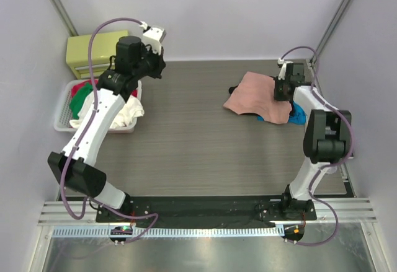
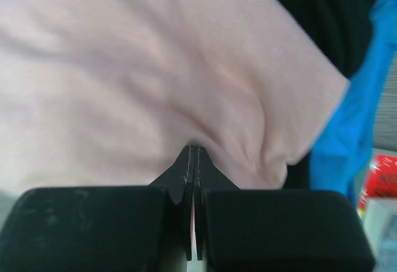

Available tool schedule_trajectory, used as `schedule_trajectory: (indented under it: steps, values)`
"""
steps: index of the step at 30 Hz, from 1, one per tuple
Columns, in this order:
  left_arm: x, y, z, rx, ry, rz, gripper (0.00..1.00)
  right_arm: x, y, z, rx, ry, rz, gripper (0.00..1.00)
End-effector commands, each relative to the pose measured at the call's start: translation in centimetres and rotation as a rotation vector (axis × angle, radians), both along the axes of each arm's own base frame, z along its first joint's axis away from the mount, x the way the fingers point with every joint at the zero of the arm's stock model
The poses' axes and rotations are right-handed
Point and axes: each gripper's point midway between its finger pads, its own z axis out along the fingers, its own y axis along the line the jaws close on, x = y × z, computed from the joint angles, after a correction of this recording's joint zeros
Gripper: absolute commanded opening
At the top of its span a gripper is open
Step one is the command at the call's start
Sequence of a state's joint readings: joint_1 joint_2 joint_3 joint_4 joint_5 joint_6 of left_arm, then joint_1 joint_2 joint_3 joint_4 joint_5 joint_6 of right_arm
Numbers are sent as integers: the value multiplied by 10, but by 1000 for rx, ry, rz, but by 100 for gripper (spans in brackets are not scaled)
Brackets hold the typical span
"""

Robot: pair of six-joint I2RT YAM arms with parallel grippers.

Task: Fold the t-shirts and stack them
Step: Smooth out wrinkles on the folded tshirt

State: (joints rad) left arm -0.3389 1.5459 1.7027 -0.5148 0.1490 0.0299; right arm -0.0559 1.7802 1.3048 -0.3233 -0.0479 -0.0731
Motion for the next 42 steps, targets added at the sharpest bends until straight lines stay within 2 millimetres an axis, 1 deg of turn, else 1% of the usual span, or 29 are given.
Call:
schedule_trajectory:
  steps: [1,2,3,4,5,6,8,9,10,11,12,13,14,15,17,19,20,23,24,25,27,29,33,34,37,38,40,41,42]
  values:
    - [-17,34,-35,106,53,79,0,31,-3,-23,29,56,-31,1]
    - [-26,42,-19,87,3,99,0,36,-2,-28,36,71,-30,1]
    - [-32,46,-28,96,13,105,0,37,1,-33,48,94,-25,1]
    - [-36,50,-27,99,4,116,0,45,7,-32,72,94,-3,1]
    - [-38,56,-27,112,-5,129,0,44,12,-48,81,137,11,1]
    - [-43,60,-28,123,-6,135,0,42,18,-52,82,156,23,1]
    - [-46,65,-32,148,6,139,0,35,37,-59,74,175,78,1]
    - [-44,71,-32,160,5,168,0,32,40,-61,76,175,87,1]
    - [-43,74,-33,162,7,175,0,20,67,-70,79,204,147,1]
    - [-41,75,-32,163,4,179,0,14,78,-66,87,203,173,1]
    - [-39,75,-33,163,13,181,0,-1,87,-76,97,237,193,1]
    - [-38,75,-32,160,12,184,0,-9,98,-76,108,244,219,1]
    - [-37,74,-31,154,12,183,0,-19,117,-76,142,256,259,1]
    - [-37,73,-28,151,10,183,0,-33,127,-75,164,270,284,1]
    - [-36,73,-26,152,8,184,0,-52,152,-72,216,287,343,1]
    - [-37,75,-25,154,7,188,0,-70,162,-67,228,295,370,1]
    - [-37,75,-24,153,3,191,0,-79,173,-64,239,297,403,1]
    - [-38,77,-22,158,0,197,0,-107,182,-65,280,338,426,1]
    - [-38,77,-21,159,-2,197,0,-121,183,-71,295,372,435,1]
    - [-40,77,-20,154,-4,195,0,-127,183,-69,302,370,445,1]
    - [-41,77,-24,154,4,195,0,-149,181,-78,294,422,456,1]
    - [-42,75,-31,148,18,190,0,-161,177,-82,273,430,486,1]
    - [-41,72,-52,151,53,175,0,-159,174,-77,253,395,499,1]
    - [-41,71,-61,157,69,171,0,-156,176,-70,254,369,523,1]
    - [-39,73,-67,154,58,184,0,-137,178,-40,196,227,560,1]
    - [-39,72,-67,149,57,183,0,-121,181,-4,169,99,574,1]
    - [-38,70,-73,147,75,175,0,-108,181,32,104,-10,605,1]
    - [-37,70,-75,145,82,176,0,-98,183,75,94,-118,613,1]
    - [-37,68,-80,145,94,172,0,-94,182,95,79,-167,620,1]
